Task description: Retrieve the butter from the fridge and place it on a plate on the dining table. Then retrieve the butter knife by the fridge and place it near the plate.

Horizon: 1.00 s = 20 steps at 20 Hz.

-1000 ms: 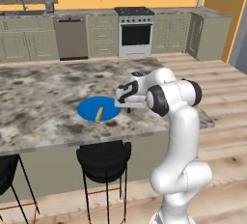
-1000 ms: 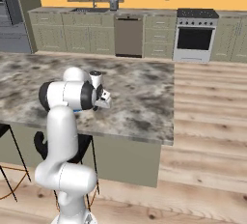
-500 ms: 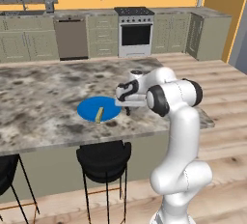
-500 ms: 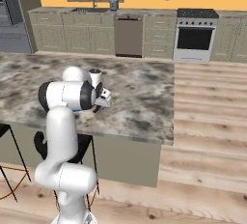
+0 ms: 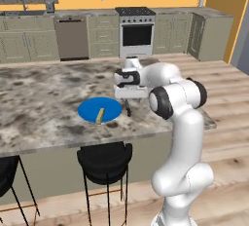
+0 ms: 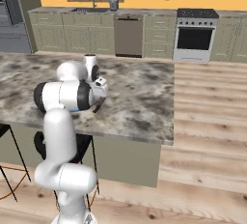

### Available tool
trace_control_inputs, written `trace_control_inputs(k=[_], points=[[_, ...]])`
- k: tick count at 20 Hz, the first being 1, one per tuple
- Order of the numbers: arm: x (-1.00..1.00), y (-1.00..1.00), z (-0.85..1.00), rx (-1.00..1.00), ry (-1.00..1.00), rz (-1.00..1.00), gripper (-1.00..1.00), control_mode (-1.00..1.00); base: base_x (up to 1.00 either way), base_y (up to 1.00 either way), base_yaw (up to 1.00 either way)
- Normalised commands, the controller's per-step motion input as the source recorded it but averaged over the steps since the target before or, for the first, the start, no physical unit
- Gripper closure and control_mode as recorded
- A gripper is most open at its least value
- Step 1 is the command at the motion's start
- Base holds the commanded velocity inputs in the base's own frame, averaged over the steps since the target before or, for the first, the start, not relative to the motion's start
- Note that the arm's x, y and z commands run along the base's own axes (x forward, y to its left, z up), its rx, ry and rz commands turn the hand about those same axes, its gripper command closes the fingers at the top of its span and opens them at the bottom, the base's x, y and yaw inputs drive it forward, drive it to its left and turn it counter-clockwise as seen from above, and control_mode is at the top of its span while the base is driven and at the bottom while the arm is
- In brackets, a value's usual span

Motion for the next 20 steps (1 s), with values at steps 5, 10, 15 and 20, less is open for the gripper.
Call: trace_control_inputs(k=[5,10,15,20], points=[[-0.82,0.03,0.77,-0.05,-0.05,0.05,-1.0,-1.0,0.0,0.0,0.0],[-0.87,0.01,0.49,0.0,-0.03,0.0,-1.0,-1.0,0.0,0.0,0.0],[-1.0,-0.02,-0.08,0.01,-0.11,0.02,-1.0,-1.0,0.0,0.0,0.0],[-1.0,-0.27,0.0,0.04,-0.17,0.04,-1.0,-1.0,0.0,0.0,0.0]])
